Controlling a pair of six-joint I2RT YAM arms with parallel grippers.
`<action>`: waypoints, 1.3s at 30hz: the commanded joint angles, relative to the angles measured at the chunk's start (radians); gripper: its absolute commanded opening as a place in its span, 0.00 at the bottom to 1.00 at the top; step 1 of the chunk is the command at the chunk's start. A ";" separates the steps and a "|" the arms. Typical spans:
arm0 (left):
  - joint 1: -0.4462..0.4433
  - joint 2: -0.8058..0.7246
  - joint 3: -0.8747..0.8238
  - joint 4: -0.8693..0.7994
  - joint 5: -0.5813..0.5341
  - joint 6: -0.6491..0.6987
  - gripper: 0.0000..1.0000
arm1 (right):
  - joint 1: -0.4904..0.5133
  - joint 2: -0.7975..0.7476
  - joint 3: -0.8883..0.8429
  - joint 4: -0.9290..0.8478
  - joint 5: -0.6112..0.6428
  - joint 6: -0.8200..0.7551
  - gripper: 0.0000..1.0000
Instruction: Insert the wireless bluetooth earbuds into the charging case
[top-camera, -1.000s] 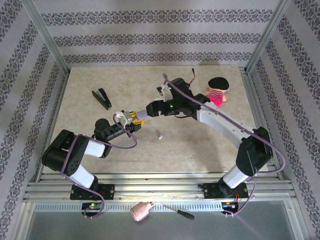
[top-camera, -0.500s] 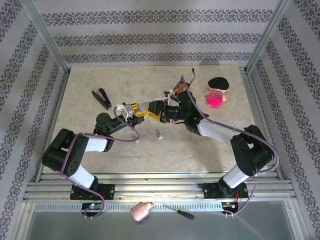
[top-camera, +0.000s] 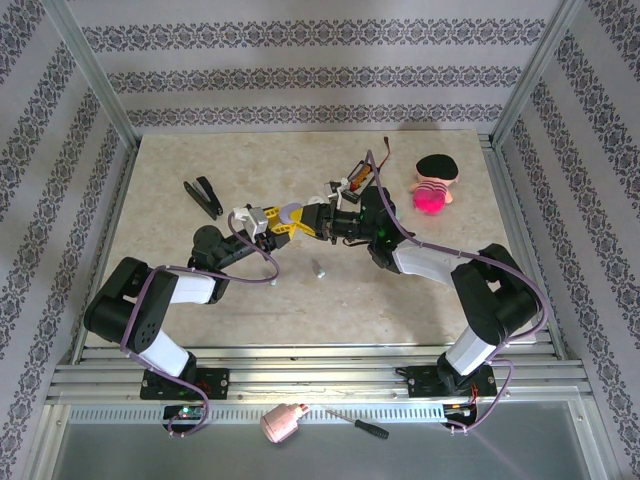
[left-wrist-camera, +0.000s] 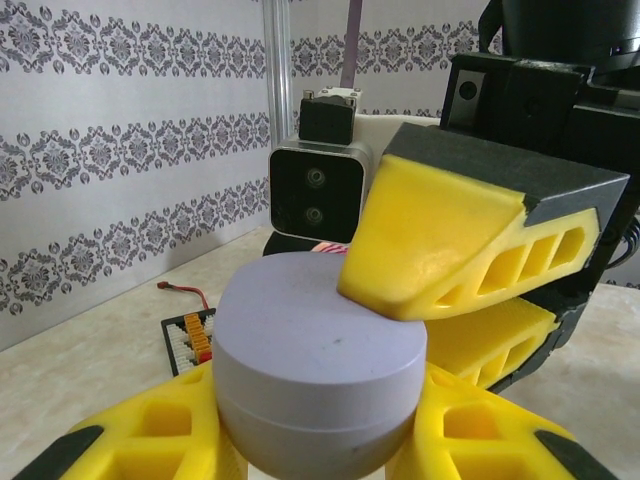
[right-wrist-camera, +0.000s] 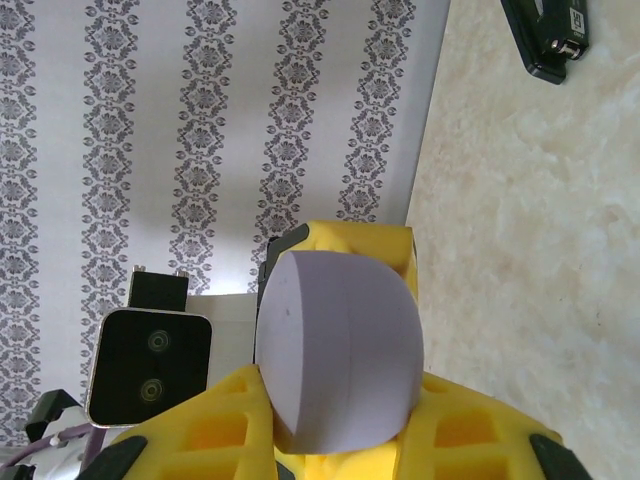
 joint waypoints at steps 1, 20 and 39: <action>-0.016 -0.016 0.008 0.054 0.041 -0.004 0.13 | -0.005 0.014 0.005 0.008 -0.005 -0.034 0.16; -0.016 -0.016 -0.002 0.054 0.050 0.002 0.50 | -0.034 0.013 0.008 -0.045 0.008 -0.081 0.16; -0.016 -0.059 -0.106 -0.018 0.022 0.063 0.91 | -0.184 0.008 -0.049 -0.327 0.151 -0.319 0.16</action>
